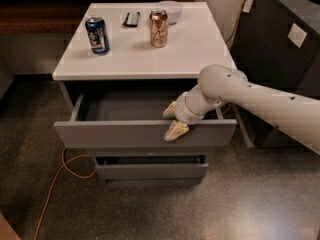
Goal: Open top drawer
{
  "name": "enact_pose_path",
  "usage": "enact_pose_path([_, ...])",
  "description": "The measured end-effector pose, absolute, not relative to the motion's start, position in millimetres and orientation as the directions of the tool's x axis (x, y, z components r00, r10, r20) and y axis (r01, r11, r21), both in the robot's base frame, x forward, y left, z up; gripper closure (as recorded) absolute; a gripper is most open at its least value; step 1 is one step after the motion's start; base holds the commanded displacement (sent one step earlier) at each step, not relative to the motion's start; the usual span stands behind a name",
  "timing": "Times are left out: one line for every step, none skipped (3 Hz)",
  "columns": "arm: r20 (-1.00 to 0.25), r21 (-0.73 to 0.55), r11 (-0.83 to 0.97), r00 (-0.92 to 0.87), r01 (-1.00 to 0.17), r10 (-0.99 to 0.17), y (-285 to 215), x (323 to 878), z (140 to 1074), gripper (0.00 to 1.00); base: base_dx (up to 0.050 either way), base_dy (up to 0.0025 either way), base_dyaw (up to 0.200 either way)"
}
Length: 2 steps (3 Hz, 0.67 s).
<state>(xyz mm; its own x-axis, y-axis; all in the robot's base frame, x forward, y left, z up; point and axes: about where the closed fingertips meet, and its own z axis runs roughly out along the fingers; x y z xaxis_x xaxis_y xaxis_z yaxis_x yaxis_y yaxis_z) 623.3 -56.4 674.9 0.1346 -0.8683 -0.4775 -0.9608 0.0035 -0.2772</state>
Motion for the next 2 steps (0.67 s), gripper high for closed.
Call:
enact_pose_path([-0.527, -0.281, 0.034, 0.125, -0.959, -0.841, -43, 595, 693, 0.00, 0.000, 0.00000, 0.000])
enact_pose_path([-0.568, -0.310, 0.072, 0.124, -0.948, -0.814, -31, 573, 729, 0.01, 0.000, 0.00000, 0.000])
